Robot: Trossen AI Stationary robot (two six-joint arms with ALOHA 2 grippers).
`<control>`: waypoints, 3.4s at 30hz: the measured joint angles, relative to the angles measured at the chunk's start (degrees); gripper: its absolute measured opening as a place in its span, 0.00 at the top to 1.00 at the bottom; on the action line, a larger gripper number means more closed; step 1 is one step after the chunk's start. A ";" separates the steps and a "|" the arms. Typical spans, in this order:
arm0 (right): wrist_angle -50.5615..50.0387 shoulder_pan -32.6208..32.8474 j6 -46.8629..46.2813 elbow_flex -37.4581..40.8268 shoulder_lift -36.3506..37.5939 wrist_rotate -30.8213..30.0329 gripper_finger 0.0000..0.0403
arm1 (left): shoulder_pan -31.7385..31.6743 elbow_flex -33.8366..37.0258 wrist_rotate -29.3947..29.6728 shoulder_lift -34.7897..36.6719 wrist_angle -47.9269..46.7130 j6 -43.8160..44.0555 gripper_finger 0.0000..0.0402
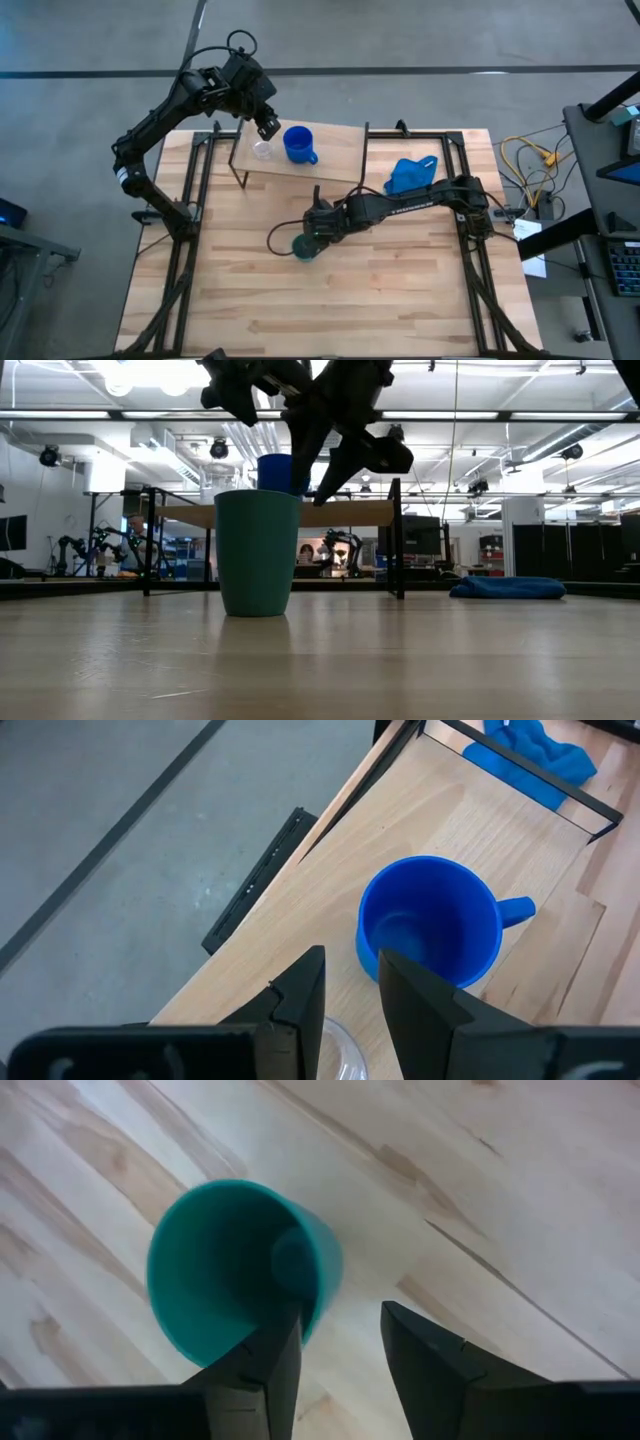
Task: Stack small to large cups/mugs on shelf
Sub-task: Put the green cup on the shelf
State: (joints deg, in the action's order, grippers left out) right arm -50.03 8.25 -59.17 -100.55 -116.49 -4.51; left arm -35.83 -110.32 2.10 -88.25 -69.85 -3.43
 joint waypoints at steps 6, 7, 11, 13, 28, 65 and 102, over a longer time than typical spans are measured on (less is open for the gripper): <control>0.66 0.00 0.68 -0.05 0.00 0.00 0.68 | -0.02 0.00 -0.01 0.00 0.01 -0.01 0.79; 1.18 0.00 0.75 -0.07 0.00 0.00 0.68 | -0.04 0.00 0.01 0.00 0.01 -0.01 0.79; 2.49 0.00 1.16 0.28 0.00 0.02 0.68 | -0.04 0.00 0.01 0.00 0.38 -0.01 0.79; 2.44 0.00 1.15 0.45 0.00 0.04 0.68 | -0.04 0.00 0.01 0.00 0.40 -0.01 0.79; 4.09 -0.01 2.42 1.85 0.00 0.00 0.69 | -0.02 0.04 0.01 0.00 0.40 0.00 0.79; 0.56 -0.18 14.62 -2.15 0.07 -1.89 0.98 | 0.00 0.04 0.01 0.00 0.38 0.00 0.79; -32.30 -16.34 31.99 -29.29 0.12 -6.08 0.98 | -0.04 0.04 0.01 0.00 0.40 0.03 0.79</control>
State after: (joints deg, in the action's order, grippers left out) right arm -82.33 -8.09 -27.18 -129.83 -116.36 -10.59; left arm -35.88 -110.28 2.11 -88.25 -69.45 -3.40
